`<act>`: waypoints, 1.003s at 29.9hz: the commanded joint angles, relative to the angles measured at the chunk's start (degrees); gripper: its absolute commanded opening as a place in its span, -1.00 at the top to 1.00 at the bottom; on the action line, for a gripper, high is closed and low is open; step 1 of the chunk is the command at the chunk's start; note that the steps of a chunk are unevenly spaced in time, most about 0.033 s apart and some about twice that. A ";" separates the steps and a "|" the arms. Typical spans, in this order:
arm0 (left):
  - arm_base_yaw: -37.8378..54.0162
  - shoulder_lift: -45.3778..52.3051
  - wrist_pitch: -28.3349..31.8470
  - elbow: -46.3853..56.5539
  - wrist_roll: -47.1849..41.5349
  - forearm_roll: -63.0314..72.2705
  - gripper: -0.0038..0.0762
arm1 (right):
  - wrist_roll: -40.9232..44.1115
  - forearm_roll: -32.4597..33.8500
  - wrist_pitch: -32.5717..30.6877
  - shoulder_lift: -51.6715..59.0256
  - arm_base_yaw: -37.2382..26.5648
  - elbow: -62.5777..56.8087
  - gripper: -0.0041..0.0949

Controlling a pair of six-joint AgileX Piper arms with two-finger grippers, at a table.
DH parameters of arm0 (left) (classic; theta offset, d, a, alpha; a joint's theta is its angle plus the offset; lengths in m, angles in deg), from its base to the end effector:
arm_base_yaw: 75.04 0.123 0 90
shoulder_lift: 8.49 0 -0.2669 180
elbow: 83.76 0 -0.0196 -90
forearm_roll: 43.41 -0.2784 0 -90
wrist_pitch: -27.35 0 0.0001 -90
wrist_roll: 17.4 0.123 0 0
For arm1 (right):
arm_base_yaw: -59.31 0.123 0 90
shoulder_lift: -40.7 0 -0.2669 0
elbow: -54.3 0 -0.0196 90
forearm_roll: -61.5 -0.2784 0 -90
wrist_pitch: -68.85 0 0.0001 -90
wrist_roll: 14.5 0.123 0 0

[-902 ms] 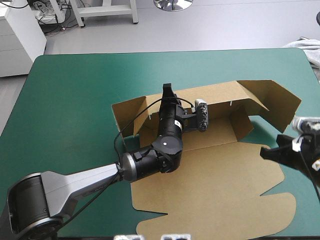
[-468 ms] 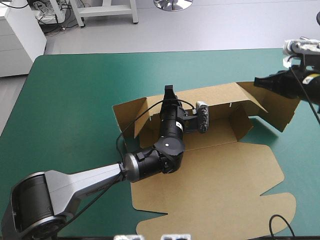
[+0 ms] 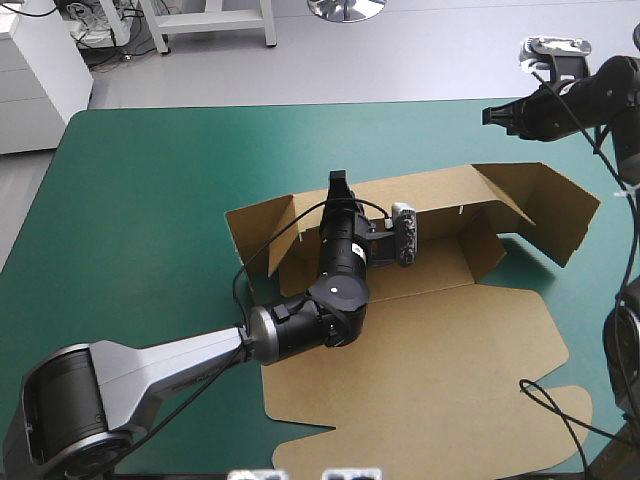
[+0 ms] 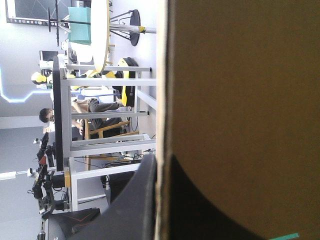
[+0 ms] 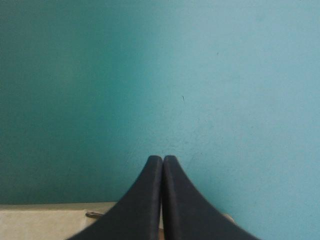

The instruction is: Fold the box

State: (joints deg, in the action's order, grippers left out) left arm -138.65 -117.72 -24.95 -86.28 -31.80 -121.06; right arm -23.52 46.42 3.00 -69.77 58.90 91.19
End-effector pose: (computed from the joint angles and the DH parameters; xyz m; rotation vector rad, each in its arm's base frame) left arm 0.2746 -0.3395 0.2722 1.4258 1.4198 0.8463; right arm 0.4339 0.0261 0.3808 -0.1577 2.3998 0.2644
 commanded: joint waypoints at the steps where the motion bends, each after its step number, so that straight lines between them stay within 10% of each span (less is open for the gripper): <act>1: -0.29 2.55 -1.40 -1.36 -0.62 -2.95 0.93 | -0.74 -0.98 -2.41 -1.56 -0.01 5.28 0.96; 22: -0.29 2.55 -4.81 -1.36 0.08 -2.97 0.93 | -4.89 -1.80 -6.06 1.26 -0.40 -6.74 0.96; 30: -0.29 2.43 -2.29 -1.36 0.21 -2.97 0.93 | -14.46 -14.09 -5.60 9.29 -6.16 -17.26 0.96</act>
State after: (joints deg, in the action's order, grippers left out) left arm -138.67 -117.79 -27.99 -86.28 -31.38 -120.83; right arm -33.50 38.59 -2.16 -65.68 54.85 74.87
